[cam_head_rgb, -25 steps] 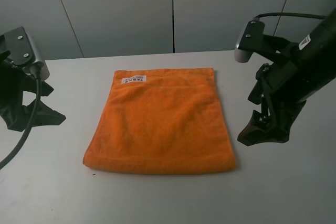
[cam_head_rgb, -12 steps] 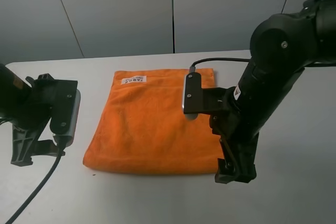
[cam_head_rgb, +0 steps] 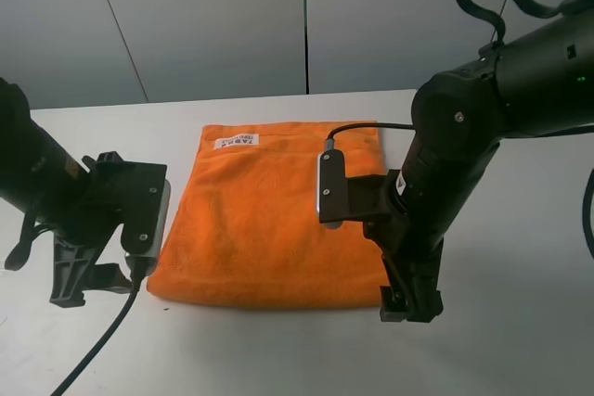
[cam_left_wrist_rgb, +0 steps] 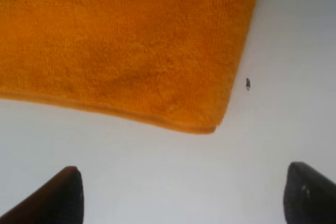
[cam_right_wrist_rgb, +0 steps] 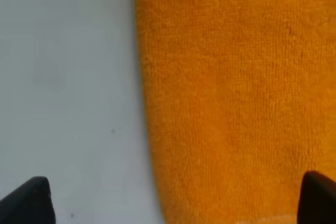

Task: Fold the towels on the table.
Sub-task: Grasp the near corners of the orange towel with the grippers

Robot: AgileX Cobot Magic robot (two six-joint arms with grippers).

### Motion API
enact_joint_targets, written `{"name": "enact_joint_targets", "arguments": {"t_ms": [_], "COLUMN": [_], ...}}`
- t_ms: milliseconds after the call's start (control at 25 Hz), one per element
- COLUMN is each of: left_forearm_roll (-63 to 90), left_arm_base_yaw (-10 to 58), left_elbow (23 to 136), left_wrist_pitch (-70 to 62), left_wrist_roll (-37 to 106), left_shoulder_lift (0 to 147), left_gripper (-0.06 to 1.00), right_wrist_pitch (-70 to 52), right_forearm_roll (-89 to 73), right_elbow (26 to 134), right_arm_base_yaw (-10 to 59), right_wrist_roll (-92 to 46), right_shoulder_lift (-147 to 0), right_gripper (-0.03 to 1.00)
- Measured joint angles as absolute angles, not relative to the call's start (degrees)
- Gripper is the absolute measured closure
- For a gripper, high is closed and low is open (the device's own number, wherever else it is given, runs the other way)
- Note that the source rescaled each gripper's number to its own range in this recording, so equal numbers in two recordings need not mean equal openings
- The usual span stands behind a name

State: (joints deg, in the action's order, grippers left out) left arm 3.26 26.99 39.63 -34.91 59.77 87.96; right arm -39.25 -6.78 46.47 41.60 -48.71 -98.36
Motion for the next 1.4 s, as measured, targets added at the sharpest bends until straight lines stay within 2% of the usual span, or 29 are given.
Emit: {"name": "enact_joint_targets", "arguments": {"t_ms": [440, 1160, 1400], "left_forearm_roll": [6.11, 6.11, 7.58], "left_arm_base_yaw": [27.19, 27.81, 27.91], "left_elbow": [36.86, 36.25, 31.82], "left_wrist_pitch": [-24.62, -23.01, -16.38], "left_wrist_roll": [59.88, 59.88, 59.88], "left_shoulder_lift": [92.71, 92.80, 92.80], "left_gripper": [-0.04, -0.04, -0.04], "right_wrist_pitch": [-35.70, -33.26, -32.89], "right_forearm_roll": [-6.89, -6.93, -6.93], "right_elbow": [46.47, 46.52, 46.52], "right_arm_base_yaw": [41.60, 41.60, 41.60], "right_wrist_roll": [-48.71, -48.71, -48.71], "right_shoulder_lift": [-102.21, -108.00, -108.00], "right_gripper": [-0.03, -0.03, -0.03]}}
